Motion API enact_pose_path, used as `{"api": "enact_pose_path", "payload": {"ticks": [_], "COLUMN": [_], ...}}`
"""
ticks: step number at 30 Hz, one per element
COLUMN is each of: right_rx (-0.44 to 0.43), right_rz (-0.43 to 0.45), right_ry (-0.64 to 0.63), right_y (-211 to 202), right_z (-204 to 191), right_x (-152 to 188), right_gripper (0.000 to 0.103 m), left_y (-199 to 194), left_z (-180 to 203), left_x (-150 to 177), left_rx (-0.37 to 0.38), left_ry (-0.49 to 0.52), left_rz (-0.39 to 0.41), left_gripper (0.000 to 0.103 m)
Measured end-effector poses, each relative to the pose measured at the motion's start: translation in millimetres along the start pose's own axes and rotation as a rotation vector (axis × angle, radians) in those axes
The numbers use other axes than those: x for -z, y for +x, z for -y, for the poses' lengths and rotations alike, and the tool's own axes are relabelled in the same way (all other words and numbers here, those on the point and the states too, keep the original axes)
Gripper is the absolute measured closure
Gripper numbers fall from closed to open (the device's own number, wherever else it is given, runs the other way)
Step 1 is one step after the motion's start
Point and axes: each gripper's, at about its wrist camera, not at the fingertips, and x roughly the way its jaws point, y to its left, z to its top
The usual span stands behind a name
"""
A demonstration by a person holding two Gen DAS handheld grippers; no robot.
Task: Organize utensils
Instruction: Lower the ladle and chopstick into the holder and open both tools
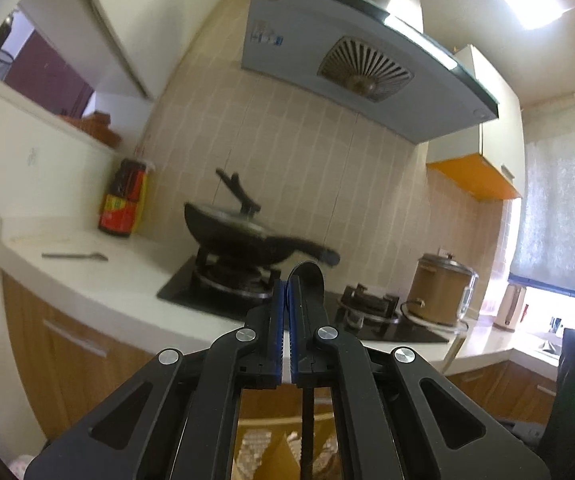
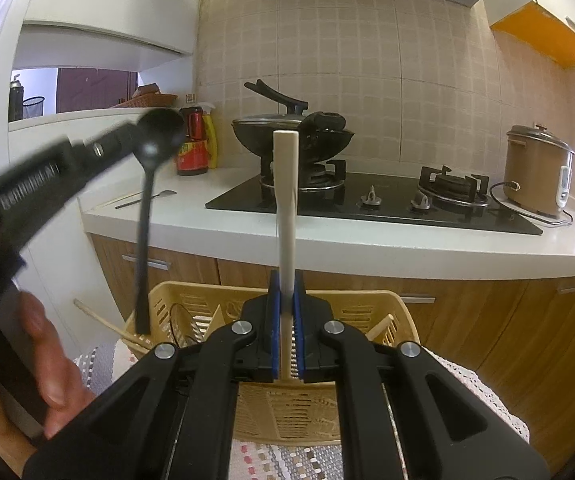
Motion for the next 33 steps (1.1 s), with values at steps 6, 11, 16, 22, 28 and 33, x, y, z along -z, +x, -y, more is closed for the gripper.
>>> {"api": "enact_pose_path", "payload": {"ticks": [6, 11, 16, 22, 28, 33], "right_rx": [-0.006, 0.006, 0.001, -0.004, -0.032, -0.057], "right_rz": [-0.011, -0.007, -0.011, -0.011, -0.028, -0.041], "right_ry": [0.005, -0.005, -0.008, -0.027, -0.021, -0.024], "right_y": [4, 2, 2, 1, -9, -24], "right_z": [1, -1, -5, -8, -7, -6], "right_x": [6, 8, 6, 7, 14, 18], "right_gripper": [0.099, 0.099, 0.099, 0.099, 0.098, 0.098], "left_y": [-10, -18, -5, -4, -26, -62], "left_z": [-3, -2, 2, -2, -22, -39], "left_x": [9, 6, 3, 11, 4, -4], "left_rx": [-0.023, -0.061, -0.068, -0.060, -0.036, -0.038], "left_ry": [0.031, 0.067, 0.102, 0.076, -0.008, -0.030], "left_rz": [0.002, 0.054, 0.053, 0.026, -0.013, -0.020], "left_gripper": [0.102, 0.101, 0.102, 0.102, 0.102, 0.078]}}
